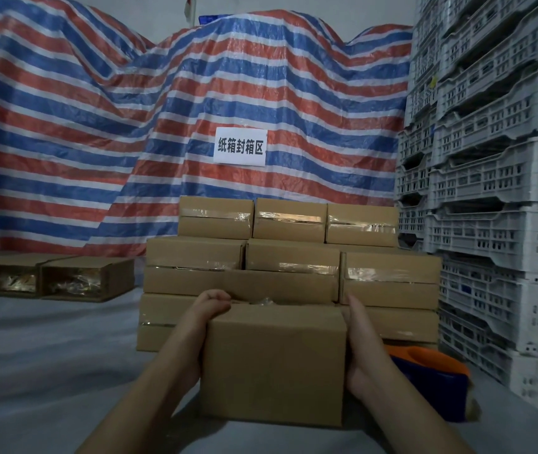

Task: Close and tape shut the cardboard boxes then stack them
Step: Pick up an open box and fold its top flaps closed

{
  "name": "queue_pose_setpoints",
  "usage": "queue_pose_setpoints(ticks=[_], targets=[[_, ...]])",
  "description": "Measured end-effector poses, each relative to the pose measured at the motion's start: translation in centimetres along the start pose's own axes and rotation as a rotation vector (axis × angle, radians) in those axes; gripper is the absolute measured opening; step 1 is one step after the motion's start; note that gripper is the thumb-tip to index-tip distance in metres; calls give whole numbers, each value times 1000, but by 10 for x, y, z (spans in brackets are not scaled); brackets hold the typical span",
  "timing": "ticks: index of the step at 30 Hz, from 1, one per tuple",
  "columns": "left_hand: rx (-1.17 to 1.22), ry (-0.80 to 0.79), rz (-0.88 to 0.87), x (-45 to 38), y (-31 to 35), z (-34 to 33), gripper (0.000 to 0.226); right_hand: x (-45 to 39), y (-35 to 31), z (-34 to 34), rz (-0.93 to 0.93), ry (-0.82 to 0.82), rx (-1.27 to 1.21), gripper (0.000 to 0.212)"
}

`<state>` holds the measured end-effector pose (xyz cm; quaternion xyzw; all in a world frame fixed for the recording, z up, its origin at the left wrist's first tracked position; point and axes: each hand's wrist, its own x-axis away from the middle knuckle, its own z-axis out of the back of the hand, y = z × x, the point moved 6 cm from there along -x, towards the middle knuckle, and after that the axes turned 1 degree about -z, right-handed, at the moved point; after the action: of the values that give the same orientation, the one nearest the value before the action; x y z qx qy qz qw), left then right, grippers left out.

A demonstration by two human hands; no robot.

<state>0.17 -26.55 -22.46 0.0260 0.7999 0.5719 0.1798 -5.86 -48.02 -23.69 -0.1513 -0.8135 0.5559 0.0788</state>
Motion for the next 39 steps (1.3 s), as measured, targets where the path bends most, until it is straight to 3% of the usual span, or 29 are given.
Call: queue_pose_setpoints(ticks=[4, 6, 11, 14, 19, 21, 25, 28, 30, 33, 37, 39], targets=[[56, 30, 10, -2, -2, 3, 11, 5, 0, -2, 3, -84, 51, 52], [66, 38, 22, -3, -2, 5, 26, 4, 0, 1, -3, -85, 98, 63], [93, -79, -44, -1, 6, 2, 52, 0, -7, -2, 57, -138, 66, 66], [60, -51, -86, 0, 8, 3, 51, -2, -10, -1, 137, -144, 59, 65], [21, -18, -49, 5, 3, 2, 21, -6, -11, 4, 189, -117, 122, 15], [25, 22, -62, 4, 3, 4, 19, -6, -11, 5, 190, -104, 136, 17], [-21, 39, -63, 2, 5, 2, 13, -2, -10, 2, 168, -124, 179, 42], [-236, -22, -10, -1, 18, 3, 12, -3, -11, 3, 161, -115, 199, 36], [-548, -82, -11, -3, 35, 2, 14, -4, -13, 3, 170, -120, 215, 23], [-1055, -128, -223, 5, 59, -26, 19, -5, -13, 4, 170, -113, 224, 9], [-1506, -370, -480, 26, 40, -80, 51, -6, -16, 4, 139, -102, 257, 12], [-1619, -375, -494, 26, 34, -80, 58, -5, -18, 4, 87, -115, 347, 12]])
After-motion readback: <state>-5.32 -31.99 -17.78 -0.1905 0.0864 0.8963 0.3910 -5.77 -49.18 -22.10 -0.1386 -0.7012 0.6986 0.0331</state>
